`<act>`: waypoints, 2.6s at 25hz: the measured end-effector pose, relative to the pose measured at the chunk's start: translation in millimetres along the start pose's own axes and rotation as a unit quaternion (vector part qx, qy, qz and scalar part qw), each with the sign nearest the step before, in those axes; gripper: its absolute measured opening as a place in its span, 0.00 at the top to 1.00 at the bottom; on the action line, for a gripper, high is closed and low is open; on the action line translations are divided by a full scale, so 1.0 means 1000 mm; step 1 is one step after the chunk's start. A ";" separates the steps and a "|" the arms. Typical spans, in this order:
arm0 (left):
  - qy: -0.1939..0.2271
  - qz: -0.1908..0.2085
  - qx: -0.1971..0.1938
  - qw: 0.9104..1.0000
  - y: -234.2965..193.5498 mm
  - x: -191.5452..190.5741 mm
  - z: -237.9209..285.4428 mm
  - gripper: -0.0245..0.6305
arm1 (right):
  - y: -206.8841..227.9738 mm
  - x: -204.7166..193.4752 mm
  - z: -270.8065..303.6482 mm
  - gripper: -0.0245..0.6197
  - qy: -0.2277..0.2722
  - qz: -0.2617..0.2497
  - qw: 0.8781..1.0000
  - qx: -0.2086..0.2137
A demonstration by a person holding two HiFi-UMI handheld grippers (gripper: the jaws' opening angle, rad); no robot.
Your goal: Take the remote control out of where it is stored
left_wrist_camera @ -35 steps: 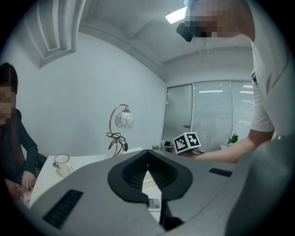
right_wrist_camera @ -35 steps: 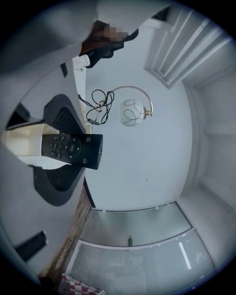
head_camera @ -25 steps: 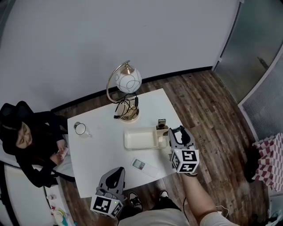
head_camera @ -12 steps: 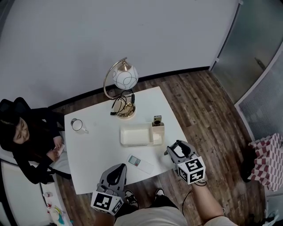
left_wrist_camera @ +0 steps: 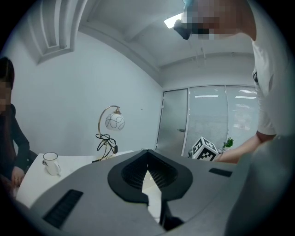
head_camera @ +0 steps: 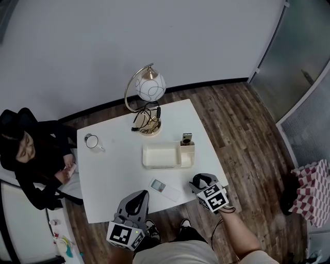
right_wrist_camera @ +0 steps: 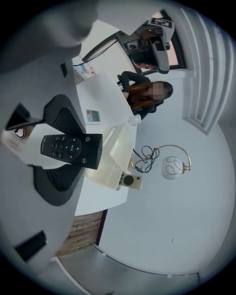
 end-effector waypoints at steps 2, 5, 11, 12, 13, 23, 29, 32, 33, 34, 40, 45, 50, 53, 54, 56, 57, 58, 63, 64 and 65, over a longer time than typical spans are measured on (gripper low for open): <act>0.001 0.000 0.003 1.000 -0.002 0.000 -0.001 0.95 | -0.004 0.002 0.012 0.64 -0.030 -0.020 0.999 0.007; 0.001 -0.001 0.009 1.000 -0.005 0.000 -0.004 0.95 | -0.008 0.005 0.029 0.64 -0.062 -0.037 0.997 0.016; -0.003 -0.007 0.020 1.000 -0.014 -0.003 -0.009 0.95 | -0.012 0.019 0.054 0.65 -0.079 -0.059 0.995 0.014; -0.003 -0.007 0.022 1.000 -0.015 -0.004 -0.010 0.95 | -0.013 0.020 0.058 0.66 -0.083 -0.066 0.994 0.012; -0.004 -0.008 0.023 1.000 -0.017 -0.004 -0.011 0.95 | -0.015 0.021 0.063 0.67 -0.088 -0.072 0.993 0.010; -0.013 -0.012 0.039 0.999 -0.032 -0.008 -0.017 0.95 | -0.031 0.017 0.102 0.71 -0.103 -0.096 0.990 0.020; -0.017 -0.013 0.041 0.999 -0.037 -0.010 -0.016 0.95 | -0.032 0.006 0.115 0.72 -0.112 -0.096 0.989 0.018; -0.018 -0.014 0.041 0.999 -0.038 -0.010 -0.016 0.95 | -0.033 0.002 0.118 0.74 -0.112 -0.097 0.989 0.015; -0.019 -0.014 0.041 0.999 -0.038 -0.010 -0.016 0.95 | -0.033 0.001 0.118 0.74 -0.109 -0.096 0.989 0.015; -0.020 -0.014 0.041 0.999 -0.039 -0.010 -0.015 0.95 | -0.033 0.001 0.118 0.74 -0.106 -0.095 0.990 0.015; -0.020 -0.015 0.040 0.999 -0.038 -0.010 -0.014 0.95 | -0.029 0.000 0.118 0.69 -0.091 -0.104 0.990 0.011; -0.019 -0.014 0.038 0.999 -0.036 -0.010 -0.013 0.95 | -0.028 0.001 0.118 0.67 -0.083 -0.110 0.990 0.010; -0.018 -0.013 0.038 0.999 -0.034 -0.009 -0.013 0.95 | -0.028 0.010 0.098 0.63 -0.039 -0.112 0.993 0.003; -0.015 -0.011 0.036 0.999 -0.031 -0.007 -0.012 0.95 | -0.024 0.021 0.070 0.63 0.009 -0.089 0.996 -0.006; -0.014 -0.010 0.035 0.999 -0.030 -0.006 -0.011 0.95 | -0.022 0.025 0.059 0.63 0.030 -0.077 0.997 -0.006; -0.011 -0.008 0.030 0.999 -0.027 -0.003 -0.010 0.95 | -0.020 0.033 0.036 0.65 0.081 -0.055 0.995 -0.002; -0.009 -0.007 0.028 1.000 -0.026 -0.002 -0.009 0.95 | -0.019 0.035 0.025 0.70 0.105 -0.046 0.993 -0.002; -0.006 -0.005 0.026 1.000 -0.024 -0.001 -0.009 0.95 | -0.017 0.037 0.014 0.72 0.125 -0.041 0.991 -0.006; 0.000 0.002 0.015 1.000 -0.015 0.006 -0.007 0.95 | -0.019 0.045 -0.039 0.84 0.202 -0.023 0.979 -0.026; 0.002 0.004 0.013 1.000 -0.014 0.007 -0.007 0.95 | -0.020 0.047 -0.049 0.85 0.215 -0.020 0.976 -0.030; 0.005 0.004 0.011 1.000 -0.012 0.008 -0.007 0.95 | -0.021 0.049 -0.060 0.85 0.228 -0.017 0.973 -0.034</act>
Point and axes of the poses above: the fingertips, and each gripper's own axes: z forward along the fingers, y to its right, x out of its top, the point moved 6 cm from there along -z, backward along the fingers, and after that the axes turned 11 degrees about -y, right-handed, at the moved point
